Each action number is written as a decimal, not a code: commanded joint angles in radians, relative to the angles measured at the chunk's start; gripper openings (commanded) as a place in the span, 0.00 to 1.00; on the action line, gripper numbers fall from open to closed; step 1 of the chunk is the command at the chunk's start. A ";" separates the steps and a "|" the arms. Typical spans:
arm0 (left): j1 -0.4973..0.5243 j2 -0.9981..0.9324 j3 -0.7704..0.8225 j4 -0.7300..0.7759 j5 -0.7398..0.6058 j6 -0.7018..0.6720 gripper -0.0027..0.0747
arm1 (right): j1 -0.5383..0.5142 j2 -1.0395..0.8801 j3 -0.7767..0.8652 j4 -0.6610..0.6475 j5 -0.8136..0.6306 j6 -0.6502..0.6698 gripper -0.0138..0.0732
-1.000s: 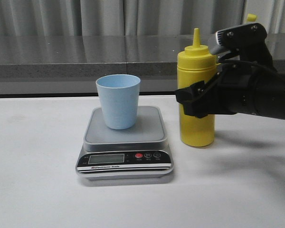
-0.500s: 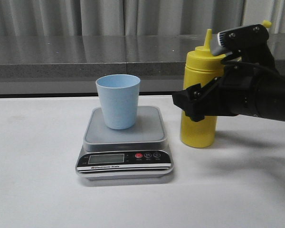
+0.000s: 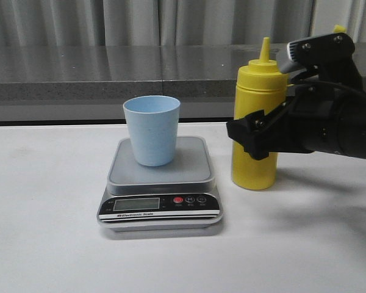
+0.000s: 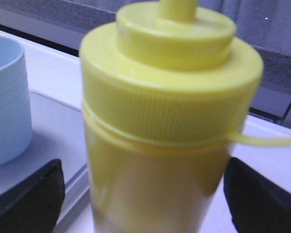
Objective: Pour seasoning into cup on scale with both arms
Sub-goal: 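Open the right gripper and withdraw it from the bottle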
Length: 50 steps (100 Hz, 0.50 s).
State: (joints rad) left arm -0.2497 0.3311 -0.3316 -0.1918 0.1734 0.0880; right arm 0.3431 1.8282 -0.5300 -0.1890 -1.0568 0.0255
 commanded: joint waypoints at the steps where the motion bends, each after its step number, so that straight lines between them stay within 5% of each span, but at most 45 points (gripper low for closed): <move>1: 0.006 0.008 -0.026 -0.004 -0.079 0.001 0.01 | -0.007 -0.064 0.009 0.017 -0.093 -0.001 0.91; 50: 0.006 0.008 -0.026 -0.004 -0.079 0.001 0.01 | -0.007 -0.313 0.208 0.172 -0.108 -0.002 0.91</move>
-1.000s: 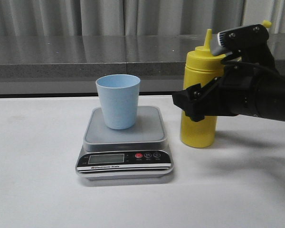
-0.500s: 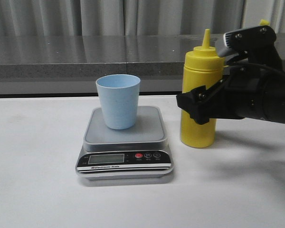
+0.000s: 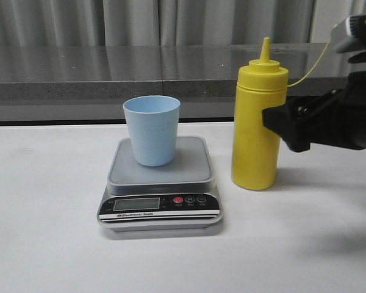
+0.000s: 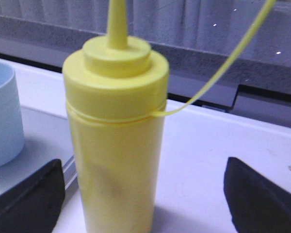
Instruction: Pour seasoning into cup on scale with both arms
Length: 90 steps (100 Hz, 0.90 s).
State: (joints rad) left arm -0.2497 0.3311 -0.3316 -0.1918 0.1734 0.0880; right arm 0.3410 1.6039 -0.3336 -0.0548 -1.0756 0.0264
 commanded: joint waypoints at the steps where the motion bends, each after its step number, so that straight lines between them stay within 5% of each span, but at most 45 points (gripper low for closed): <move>1: 0.006 0.008 -0.026 -0.004 -0.079 0.001 0.01 | -0.005 -0.101 0.016 0.041 -0.089 -0.003 0.91; 15: 0.006 0.008 -0.026 -0.004 -0.079 0.001 0.01 | -0.005 -0.243 0.047 0.082 -0.020 -0.004 0.91; 90: 0.006 0.008 -0.026 -0.004 -0.079 0.001 0.01 | -0.055 -1.066 0.000 0.231 0.944 -0.206 0.91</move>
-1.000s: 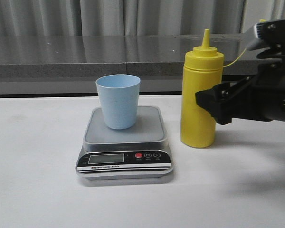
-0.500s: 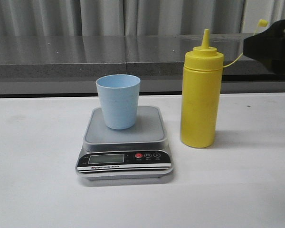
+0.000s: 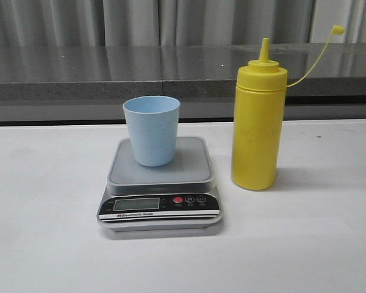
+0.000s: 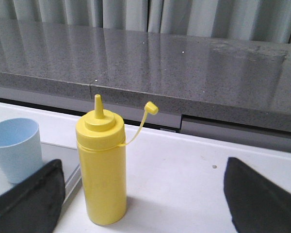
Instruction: Pour seasoning into cup on scale with both arms
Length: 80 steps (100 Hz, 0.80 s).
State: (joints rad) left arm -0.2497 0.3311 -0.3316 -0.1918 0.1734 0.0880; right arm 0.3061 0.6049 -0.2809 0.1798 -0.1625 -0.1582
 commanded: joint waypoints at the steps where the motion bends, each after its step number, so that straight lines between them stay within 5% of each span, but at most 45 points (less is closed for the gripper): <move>1: 0.006 0.008 -0.026 -0.004 -0.079 0.001 0.01 | -0.024 -0.072 -0.055 -0.005 0.049 -0.022 0.91; 34: 0.006 0.008 -0.026 -0.004 -0.079 0.001 0.01 | -0.083 -0.210 -0.113 -0.153 0.326 -0.020 0.91; 69: 0.006 0.008 -0.026 -0.004 -0.079 0.001 0.01 | -0.083 -0.212 -0.113 -0.218 0.337 0.087 0.91; 80: 0.006 0.008 -0.026 -0.004 -0.079 0.001 0.01 | -0.083 -0.212 -0.113 -0.218 0.337 0.088 0.81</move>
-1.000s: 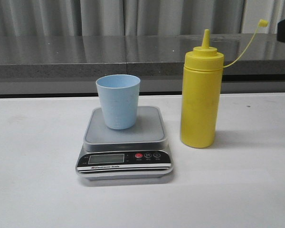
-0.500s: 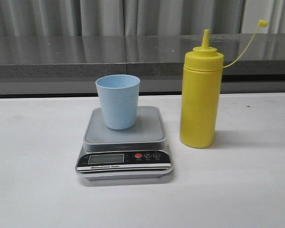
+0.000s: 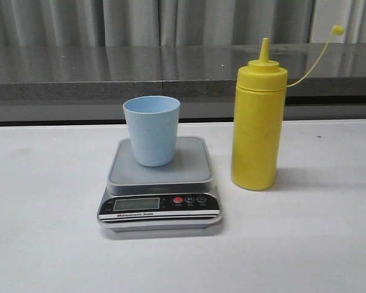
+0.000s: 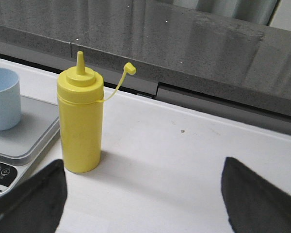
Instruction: Pour seasoning into cup on scale with both arms
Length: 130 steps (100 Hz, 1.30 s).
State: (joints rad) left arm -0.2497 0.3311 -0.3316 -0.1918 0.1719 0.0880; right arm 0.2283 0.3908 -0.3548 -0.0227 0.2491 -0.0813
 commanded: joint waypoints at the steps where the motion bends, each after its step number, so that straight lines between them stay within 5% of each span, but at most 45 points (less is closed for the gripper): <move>1: 0.006 0.008 -0.026 -0.004 -0.078 0.001 0.01 | -0.005 0.002 -0.039 -0.015 -0.075 0.011 0.79; 36: 0.006 0.008 -0.026 -0.004 -0.078 0.001 0.01 | -0.005 0.002 -0.039 -0.015 -0.079 0.011 0.08; 130: 0.006 0.008 -0.026 -0.004 -0.078 0.001 0.01 | -0.005 0.002 -0.029 -0.014 -0.138 0.011 0.08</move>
State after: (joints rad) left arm -0.2497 0.3311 -0.3316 -0.1918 0.1719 0.0880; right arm 0.2283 0.3908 -0.3548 -0.0267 0.2249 -0.0758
